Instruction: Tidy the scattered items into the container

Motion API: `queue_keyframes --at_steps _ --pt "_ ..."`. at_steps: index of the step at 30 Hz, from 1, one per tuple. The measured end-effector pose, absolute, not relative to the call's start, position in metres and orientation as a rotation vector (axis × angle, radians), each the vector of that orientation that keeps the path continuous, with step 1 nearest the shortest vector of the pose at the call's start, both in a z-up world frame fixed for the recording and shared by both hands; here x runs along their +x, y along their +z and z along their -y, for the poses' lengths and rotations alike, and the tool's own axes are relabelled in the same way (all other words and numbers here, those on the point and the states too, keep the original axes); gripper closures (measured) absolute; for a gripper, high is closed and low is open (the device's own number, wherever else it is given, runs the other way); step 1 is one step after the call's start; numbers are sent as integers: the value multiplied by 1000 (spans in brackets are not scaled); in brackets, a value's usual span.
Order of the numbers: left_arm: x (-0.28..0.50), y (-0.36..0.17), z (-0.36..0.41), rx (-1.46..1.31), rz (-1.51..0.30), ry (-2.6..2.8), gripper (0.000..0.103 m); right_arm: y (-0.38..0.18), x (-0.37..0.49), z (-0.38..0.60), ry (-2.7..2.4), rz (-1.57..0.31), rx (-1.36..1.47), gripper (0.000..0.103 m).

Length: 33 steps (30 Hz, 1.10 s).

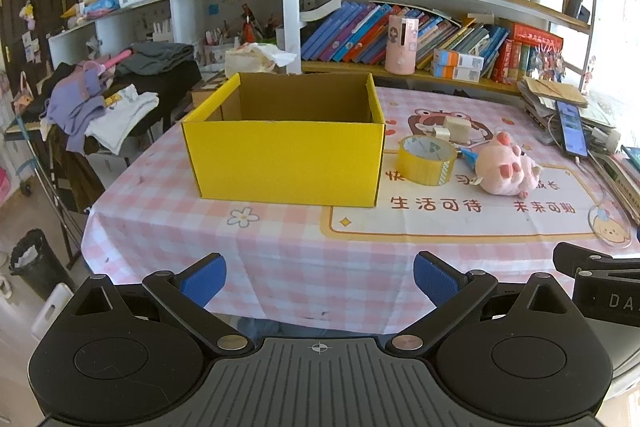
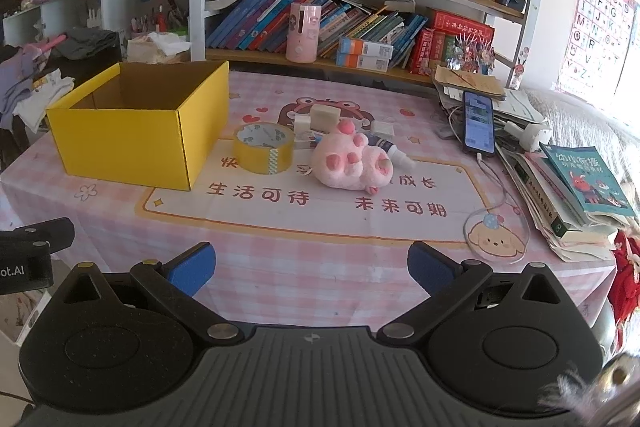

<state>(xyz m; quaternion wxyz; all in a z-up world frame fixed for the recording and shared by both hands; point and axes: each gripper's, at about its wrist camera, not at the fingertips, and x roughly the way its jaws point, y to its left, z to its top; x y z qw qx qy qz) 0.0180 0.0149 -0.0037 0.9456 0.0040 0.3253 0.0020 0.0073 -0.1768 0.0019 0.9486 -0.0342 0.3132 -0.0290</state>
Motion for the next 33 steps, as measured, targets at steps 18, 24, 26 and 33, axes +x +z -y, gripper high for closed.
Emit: queue_keyframes --at_steps 18,24,26,33 --pt "21 -11 -13 -10 -677 -25 2 -4 9 180 -33 -655 -60 2" --pt "29 -13 2 5 -690 -47 3 -8 15 198 -38 -672 -19 5" --pt "32 -14 7 5 -690 -55 3 -10 19 207 -47 -681 -3 6" --pt "50 -22 37 28 -720 -99 3 -18 34 233 -57 -704 1 7"
